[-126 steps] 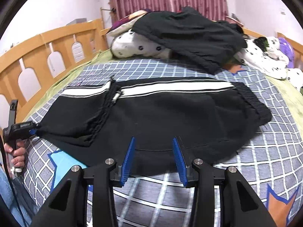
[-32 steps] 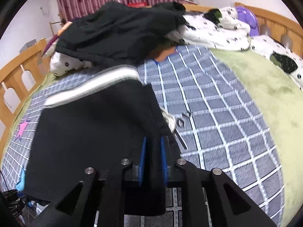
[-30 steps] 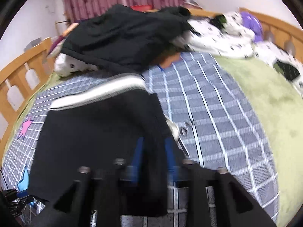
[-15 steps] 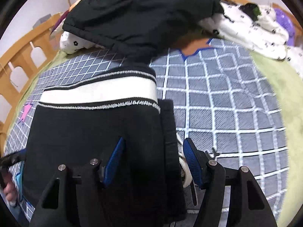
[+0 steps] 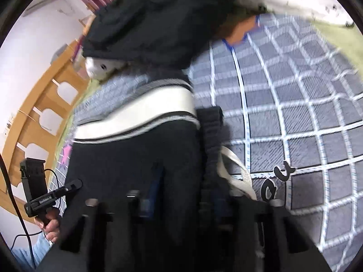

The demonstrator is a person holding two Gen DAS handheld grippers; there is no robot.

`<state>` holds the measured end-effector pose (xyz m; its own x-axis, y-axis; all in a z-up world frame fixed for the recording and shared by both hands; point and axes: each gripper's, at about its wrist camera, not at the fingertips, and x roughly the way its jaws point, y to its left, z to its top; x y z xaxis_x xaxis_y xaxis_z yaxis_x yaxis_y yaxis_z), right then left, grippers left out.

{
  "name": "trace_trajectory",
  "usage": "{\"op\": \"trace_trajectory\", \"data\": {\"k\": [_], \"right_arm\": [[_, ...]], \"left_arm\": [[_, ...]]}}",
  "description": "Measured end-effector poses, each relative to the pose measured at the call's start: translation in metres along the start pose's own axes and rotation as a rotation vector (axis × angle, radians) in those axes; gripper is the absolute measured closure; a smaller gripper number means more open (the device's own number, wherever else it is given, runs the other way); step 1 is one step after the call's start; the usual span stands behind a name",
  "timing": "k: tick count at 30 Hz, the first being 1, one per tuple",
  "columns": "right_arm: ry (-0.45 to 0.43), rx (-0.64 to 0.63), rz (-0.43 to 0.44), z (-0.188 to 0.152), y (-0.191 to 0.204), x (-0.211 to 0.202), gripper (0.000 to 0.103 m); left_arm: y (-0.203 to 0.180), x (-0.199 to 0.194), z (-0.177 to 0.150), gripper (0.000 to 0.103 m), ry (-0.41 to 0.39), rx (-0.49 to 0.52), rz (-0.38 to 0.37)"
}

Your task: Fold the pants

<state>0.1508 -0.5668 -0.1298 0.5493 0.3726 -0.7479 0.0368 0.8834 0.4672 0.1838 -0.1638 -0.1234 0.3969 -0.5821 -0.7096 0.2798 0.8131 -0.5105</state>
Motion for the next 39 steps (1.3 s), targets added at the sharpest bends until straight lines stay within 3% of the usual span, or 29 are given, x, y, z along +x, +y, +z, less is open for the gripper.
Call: {"op": "trace_trajectory", "data": {"k": [5,10,12,15,17,20,21,24,26,28,30,32,35,37,38,39], "right_arm": [[-0.084,-0.001,-0.037,-0.010,0.065,-0.034,0.082],[-0.130,-0.044,0.086,-0.024,0.150,-0.045,0.082],[-0.103,-0.029,0.170,-0.030,0.175,-0.029,0.082],[-0.035,-0.038,0.234,-0.042,0.200,0.013,0.082],[0.022,-0.054,0.212,-0.053,0.204,0.048,0.082],[0.020,-0.106,0.043,-0.074,0.194,0.086,0.073],[-0.002,-0.152,0.037,-0.080,0.194,0.086,0.072],[0.007,-0.217,-0.042,-0.078,0.208,0.073,0.066],[-0.052,-0.297,-0.143,-0.073,0.225,0.055,0.066],[-0.116,-0.324,-0.166,-0.066,0.236,0.046,0.066],[-0.097,-0.315,-0.153,-0.056,0.240,0.058,0.070],[-0.038,-0.325,-0.240,-0.049,0.237,0.082,0.082],[-0.072,-0.342,-0.187,-0.049,0.234,0.072,0.093],[-0.135,-0.264,-0.055,-0.047,0.219,0.047,0.094],[-0.144,-0.247,-0.044,-0.047,0.214,0.040,0.095],[-0.139,-0.261,-0.090,-0.049,0.213,0.043,0.094]], "left_arm": [[0.000,-0.050,0.020,0.087,-0.042,0.008,-0.074],[0.050,-0.135,0.030,0.087,-0.057,0.000,-0.040],[0.078,-0.162,0.027,0.086,-0.034,0.004,0.010],[0.113,-0.171,0.014,0.085,0.012,0.021,0.089],[0.141,-0.154,-0.003,0.085,0.060,-0.002,0.127],[0.157,-0.124,-0.021,0.075,0.089,-0.001,0.156],[0.154,-0.119,-0.026,0.069,0.078,0.050,0.191],[0.140,-0.125,-0.024,0.067,0.047,0.144,0.260],[0.143,-0.133,-0.019,0.067,0.028,0.112,0.266],[0.149,-0.140,-0.016,0.065,-0.018,0.060,0.275],[0.151,-0.146,-0.013,0.065,-0.048,0.049,0.294],[0.152,-0.151,-0.011,0.065,-0.069,0.044,0.286],[0.146,-0.162,-0.008,0.065,-0.117,0.057,0.274],[0.138,-0.168,-0.008,0.065,-0.155,0.082,0.265],[0.133,-0.169,-0.006,0.065,-0.169,0.095,0.259],[0.125,-0.166,-0.002,0.065,-0.179,0.114,0.254]]}}
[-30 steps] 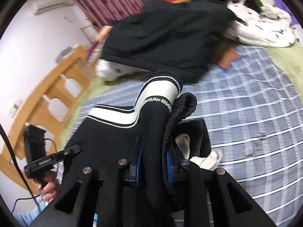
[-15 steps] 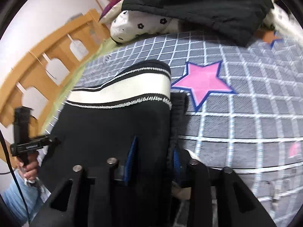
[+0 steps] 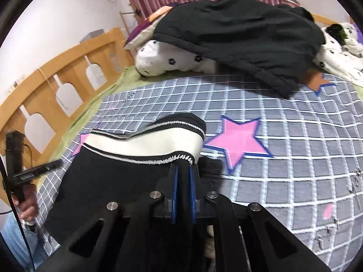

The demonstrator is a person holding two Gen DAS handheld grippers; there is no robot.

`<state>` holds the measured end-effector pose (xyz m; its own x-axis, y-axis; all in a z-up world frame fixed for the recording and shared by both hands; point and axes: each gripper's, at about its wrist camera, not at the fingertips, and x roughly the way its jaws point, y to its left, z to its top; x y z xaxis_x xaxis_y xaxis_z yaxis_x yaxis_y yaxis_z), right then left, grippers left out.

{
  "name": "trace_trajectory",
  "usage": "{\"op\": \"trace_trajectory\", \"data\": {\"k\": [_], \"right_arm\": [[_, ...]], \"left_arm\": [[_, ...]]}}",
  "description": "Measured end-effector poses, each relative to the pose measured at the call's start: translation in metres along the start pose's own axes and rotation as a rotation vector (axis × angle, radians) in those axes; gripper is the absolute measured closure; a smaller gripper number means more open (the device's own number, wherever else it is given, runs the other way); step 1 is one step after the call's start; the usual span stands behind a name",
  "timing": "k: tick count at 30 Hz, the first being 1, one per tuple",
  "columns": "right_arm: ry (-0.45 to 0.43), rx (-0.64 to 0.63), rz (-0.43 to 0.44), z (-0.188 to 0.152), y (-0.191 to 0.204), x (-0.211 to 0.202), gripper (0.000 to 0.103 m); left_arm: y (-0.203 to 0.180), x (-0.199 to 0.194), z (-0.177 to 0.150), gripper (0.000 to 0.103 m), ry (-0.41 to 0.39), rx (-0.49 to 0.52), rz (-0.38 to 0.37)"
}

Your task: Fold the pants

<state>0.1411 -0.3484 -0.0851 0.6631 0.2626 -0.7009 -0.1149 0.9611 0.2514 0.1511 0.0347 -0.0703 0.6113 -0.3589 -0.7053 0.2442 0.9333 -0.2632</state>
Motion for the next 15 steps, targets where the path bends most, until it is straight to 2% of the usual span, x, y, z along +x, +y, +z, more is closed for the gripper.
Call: {"op": "trace_trajectory", "data": {"k": [3,5,8,10,11,12,13,15], "right_arm": [[0.067,-0.050,-0.108,-0.010,0.005,0.029,0.090],[0.057,-0.040,-0.096,0.000,0.009,0.023,0.086],[-0.021,-0.062,-0.046,0.015,0.026,0.007,0.072],[-0.045,-0.120,-0.026,0.022,0.040,0.012,0.072],[-0.029,-0.135,-0.033,0.024,0.044,0.023,0.075],[0.001,-0.139,-0.042,0.025,0.045,0.037,0.084],[0.050,-0.145,-0.078,0.023,0.044,0.055,0.088],[0.060,-0.140,-0.098,0.020,0.038,0.068,0.090]], "left_arm": [[-0.020,0.014,0.010,0.065,0.029,0.069,0.030],[-0.033,0.021,0.015,0.065,0.024,0.119,0.039],[-0.045,0.042,0.027,0.065,0.003,0.159,0.081],[-0.044,0.060,0.034,0.065,0.024,0.135,0.103],[-0.042,0.070,0.035,0.065,0.041,0.118,0.119],[-0.039,0.081,0.035,0.065,0.056,0.105,0.142],[-0.038,0.087,0.034,0.065,0.064,0.104,0.143],[-0.039,0.091,0.030,0.065,0.064,0.122,0.155]]}}
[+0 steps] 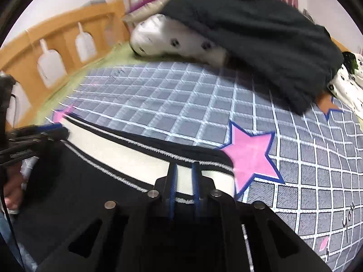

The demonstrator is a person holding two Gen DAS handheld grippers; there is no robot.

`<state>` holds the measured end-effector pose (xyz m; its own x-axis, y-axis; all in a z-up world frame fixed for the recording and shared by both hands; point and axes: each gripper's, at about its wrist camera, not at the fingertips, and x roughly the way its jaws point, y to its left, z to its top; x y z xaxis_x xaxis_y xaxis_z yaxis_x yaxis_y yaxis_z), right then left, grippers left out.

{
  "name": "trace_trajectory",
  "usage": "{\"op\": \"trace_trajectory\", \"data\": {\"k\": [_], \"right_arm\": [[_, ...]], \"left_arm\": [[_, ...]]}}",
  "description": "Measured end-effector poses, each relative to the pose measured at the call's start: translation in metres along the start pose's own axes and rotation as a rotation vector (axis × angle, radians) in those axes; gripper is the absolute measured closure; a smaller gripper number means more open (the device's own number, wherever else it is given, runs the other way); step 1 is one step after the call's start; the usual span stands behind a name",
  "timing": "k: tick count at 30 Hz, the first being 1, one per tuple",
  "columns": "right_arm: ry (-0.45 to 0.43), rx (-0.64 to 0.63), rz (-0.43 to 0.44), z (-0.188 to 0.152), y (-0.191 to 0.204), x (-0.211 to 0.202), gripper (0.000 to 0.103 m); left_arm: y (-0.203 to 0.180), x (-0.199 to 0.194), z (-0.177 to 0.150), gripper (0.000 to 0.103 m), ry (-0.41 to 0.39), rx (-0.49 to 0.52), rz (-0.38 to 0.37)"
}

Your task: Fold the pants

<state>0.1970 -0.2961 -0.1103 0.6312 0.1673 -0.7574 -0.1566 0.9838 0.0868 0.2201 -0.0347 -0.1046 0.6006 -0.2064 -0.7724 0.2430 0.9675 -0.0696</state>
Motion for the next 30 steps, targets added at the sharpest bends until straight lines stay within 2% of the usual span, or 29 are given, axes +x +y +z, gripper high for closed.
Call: {"op": "trace_trajectory", "data": {"k": [3,8,11,13,15,19,24,27,30], "right_arm": [[-0.002,0.022,0.040,0.000,-0.007,-0.002,0.091],[-0.005,0.019,0.028,-0.006,-0.002,-0.017,0.090],[0.006,0.051,0.047,-0.019,-0.002,-0.037,0.087],[0.033,0.058,0.053,-0.033,-0.001,-0.047,0.085],[0.033,0.058,0.035,-0.057,0.002,-0.065,0.085],[0.015,0.066,0.017,-0.100,0.008,-0.095,0.085],[0.011,0.036,-0.038,-0.138,0.021,-0.111,0.085],[0.007,0.022,-0.049,-0.146,0.023,-0.114,0.085],[0.005,0.058,-0.008,-0.150,0.020,-0.124,0.085]], "left_arm": [[-0.004,-0.001,-0.003,0.065,-0.004,0.022,0.013],[-0.005,-0.009,-0.009,0.064,0.022,0.030,0.023],[-0.006,-0.021,-0.022,0.052,0.054,0.048,0.006],[-0.007,-0.033,-0.041,0.051,0.098,0.051,-0.011],[-0.005,-0.050,-0.062,0.051,0.090,0.055,0.000],[0.001,-0.082,-0.104,0.051,0.095,0.032,-0.027],[-0.003,-0.111,-0.163,0.046,0.092,0.029,-0.025],[0.003,-0.126,-0.175,0.047,0.075,0.019,-0.020],[0.003,-0.146,-0.182,0.047,0.044,0.048,-0.052]]}}
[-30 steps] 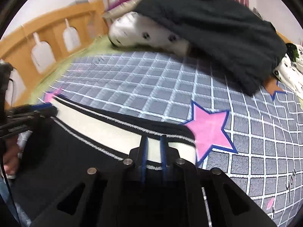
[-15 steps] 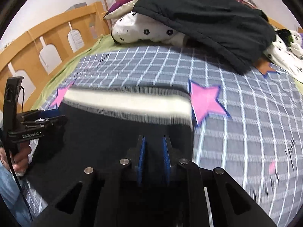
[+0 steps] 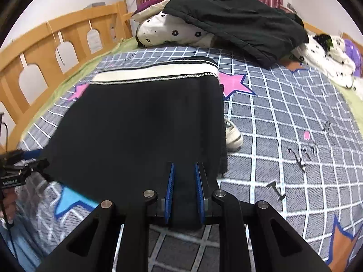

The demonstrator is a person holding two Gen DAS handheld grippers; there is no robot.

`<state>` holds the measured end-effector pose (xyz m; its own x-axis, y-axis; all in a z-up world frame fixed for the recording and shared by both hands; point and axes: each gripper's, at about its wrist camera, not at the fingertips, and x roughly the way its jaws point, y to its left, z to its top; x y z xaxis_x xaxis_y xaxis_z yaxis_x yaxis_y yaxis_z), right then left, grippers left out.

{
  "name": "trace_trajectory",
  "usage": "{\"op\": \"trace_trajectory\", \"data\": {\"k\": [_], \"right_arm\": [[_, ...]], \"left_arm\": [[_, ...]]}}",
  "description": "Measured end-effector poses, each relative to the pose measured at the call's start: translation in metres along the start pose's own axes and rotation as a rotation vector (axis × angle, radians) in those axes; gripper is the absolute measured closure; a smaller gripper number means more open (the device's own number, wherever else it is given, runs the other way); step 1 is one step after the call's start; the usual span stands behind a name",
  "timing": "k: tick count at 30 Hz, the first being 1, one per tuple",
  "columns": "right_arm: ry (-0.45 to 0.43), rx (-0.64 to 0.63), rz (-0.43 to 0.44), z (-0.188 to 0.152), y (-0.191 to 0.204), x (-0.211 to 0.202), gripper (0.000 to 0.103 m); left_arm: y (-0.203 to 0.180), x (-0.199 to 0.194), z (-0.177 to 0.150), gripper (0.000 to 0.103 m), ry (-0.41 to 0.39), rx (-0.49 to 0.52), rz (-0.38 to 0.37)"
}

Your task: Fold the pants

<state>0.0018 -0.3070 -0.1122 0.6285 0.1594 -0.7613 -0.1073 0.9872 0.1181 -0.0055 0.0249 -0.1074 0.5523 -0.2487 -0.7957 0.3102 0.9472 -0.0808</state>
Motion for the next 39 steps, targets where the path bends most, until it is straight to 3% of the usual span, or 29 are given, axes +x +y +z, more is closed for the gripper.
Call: {"op": "trace_trajectory", "data": {"k": [3,5,6,7,9,11,14,17,20,22,24,27,28,31,32,33,35,39], "right_arm": [[0.012,0.012,0.018,-0.009,-0.001,-0.004,0.085],[0.021,0.002,0.017,-0.013,0.000,-0.002,0.085],[0.024,0.002,0.015,-0.015,0.000,-0.001,0.085],[0.026,0.005,0.014,-0.015,0.000,0.001,0.085],[0.021,0.012,0.013,-0.015,0.000,0.001,0.085],[0.017,0.025,0.010,-0.014,-0.001,0.000,0.085],[0.056,0.011,-0.026,-0.018,0.002,0.007,0.085],[0.061,0.012,-0.039,-0.022,0.005,0.002,0.085],[0.051,0.051,-0.023,-0.020,0.005,-0.020,0.085],[0.020,0.070,-0.055,-0.017,0.007,-0.041,0.080],[0.001,0.093,-0.070,-0.012,0.012,-0.060,0.068],[-0.021,0.112,-0.094,-0.006,0.023,-0.090,0.064],[-0.029,0.102,-0.113,-0.006,0.028,-0.099,0.064],[-0.049,0.067,-0.185,-0.008,0.040,-0.127,0.063],[-0.057,0.070,-0.197,-0.009,0.043,-0.135,0.055],[-0.063,0.073,-0.203,-0.011,0.046,-0.144,0.037],[-0.105,0.074,-0.205,-0.014,0.048,-0.160,0.020],[-0.117,0.061,-0.219,-0.018,0.054,-0.177,0.016]], "left_arm": [[-0.009,0.003,-0.014,0.047,0.043,0.068,0.030],[-0.012,0.013,-0.020,0.047,0.062,0.087,0.096],[-0.013,0.020,-0.019,0.053,0.063,0.091,0.162],[-0.012,0.024,-0.016,0.069,0.049,0.086,0.208],[-0.003,0.023,-0.009,0.080,0.031,0.009,0.181],[0.001,0.024,-0.011,0.080,0.047,-0.048,0.171],[-0.006,0.017,-0.019,0.077,0.046,0.003,0.173],[0.001,0.003,-0.017,0.077,0.067,-0.064,0.113],[0.009,-0.026,-0.014,0.076,0.035,-0.164,0.056],[0.005,-0.050,-0.007,0.066,0.000,-0.186,0.071],[-0.003,-0.070,-0.002,0.060,-0.039,-0.174,0.097],[-0.015,-0.098,0.006,0.032,-0.075,-0.164,0.102],[-0.020,-0.104,0.007,0.028,-0.073,-0.150,0.094],[-0.033,-0.116,0.011,0.027,-0.061,-0.109,0.122],[-0.036,-0.122,0.009,0.027,-0.067,-0.101,0.139],[-0.041,-0.126,0.010,0.026,-0.076,-0.084,0.169],[-0.049,-0.134,0.012,0.025,-0.088,-0.067,0.201],[-0.060,-0.141,0.014,0.025,-0.087,-0.063,0.210]]}}
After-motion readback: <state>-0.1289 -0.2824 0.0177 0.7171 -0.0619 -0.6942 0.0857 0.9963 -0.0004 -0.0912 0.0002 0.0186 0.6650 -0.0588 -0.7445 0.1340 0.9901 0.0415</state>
